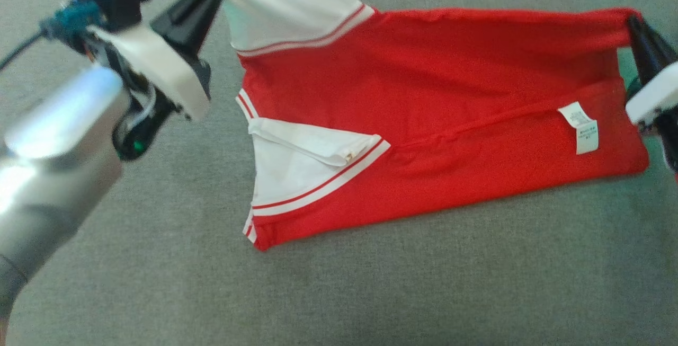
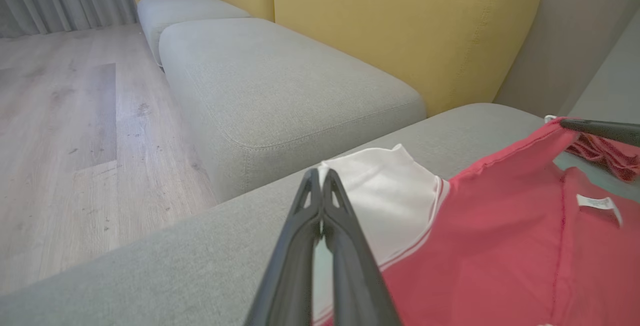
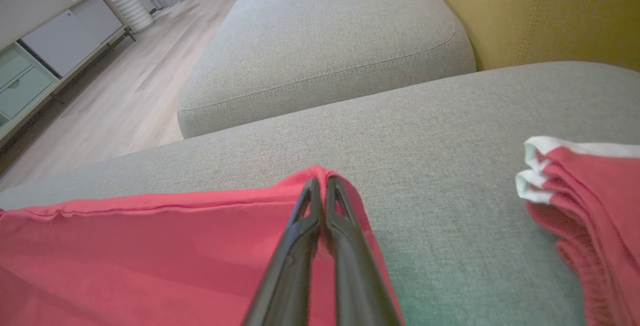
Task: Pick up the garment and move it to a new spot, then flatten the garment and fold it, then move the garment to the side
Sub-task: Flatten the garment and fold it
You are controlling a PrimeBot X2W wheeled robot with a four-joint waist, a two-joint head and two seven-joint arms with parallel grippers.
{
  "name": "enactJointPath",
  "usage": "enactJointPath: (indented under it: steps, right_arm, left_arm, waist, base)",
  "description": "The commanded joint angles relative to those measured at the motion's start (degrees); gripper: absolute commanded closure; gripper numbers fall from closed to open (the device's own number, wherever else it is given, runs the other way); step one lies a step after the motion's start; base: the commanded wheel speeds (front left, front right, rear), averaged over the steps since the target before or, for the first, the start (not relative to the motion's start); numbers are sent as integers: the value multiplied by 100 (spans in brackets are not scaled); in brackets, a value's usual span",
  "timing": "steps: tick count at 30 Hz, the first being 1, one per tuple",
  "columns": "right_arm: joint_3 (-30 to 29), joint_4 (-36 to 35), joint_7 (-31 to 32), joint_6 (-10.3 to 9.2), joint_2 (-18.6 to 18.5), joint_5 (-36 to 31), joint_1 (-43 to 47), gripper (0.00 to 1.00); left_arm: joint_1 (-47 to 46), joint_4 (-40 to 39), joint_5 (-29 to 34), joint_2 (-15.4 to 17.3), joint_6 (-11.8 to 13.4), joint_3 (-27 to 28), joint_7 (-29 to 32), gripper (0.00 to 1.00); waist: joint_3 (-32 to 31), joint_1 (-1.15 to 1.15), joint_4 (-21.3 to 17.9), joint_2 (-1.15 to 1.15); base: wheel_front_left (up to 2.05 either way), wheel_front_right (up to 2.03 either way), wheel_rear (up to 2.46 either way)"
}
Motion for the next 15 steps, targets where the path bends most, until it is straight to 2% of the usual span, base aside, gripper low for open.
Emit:
enactJointPath:
  steps: [1, 7, 15]
  right_arm:
    - [18, -104, -144, 21, -154, 75, 188, 100]
    - [34, -107, -364, 21, -152, 113, 667, 100]
    - [-121, -181, -477, 21, -382, 182, 1217, 100]
  left_arm:
    - [-51, -182, -108, 275, 10, 175, -111, 100]
    - [685, -719, -285, 540, 86, 75, -324, 100]
    - [1671, -1772, -128, 842, 648, -88, -497, 100]
  waist:
    - [-202, 1, 122, 0]
    - [-543, 1, 179, 0]
    - [-766, 1, 354, 0]
  base:
    - [0, 0, 0]
    - [0, 0, 0]
    - [0, 0, 0]
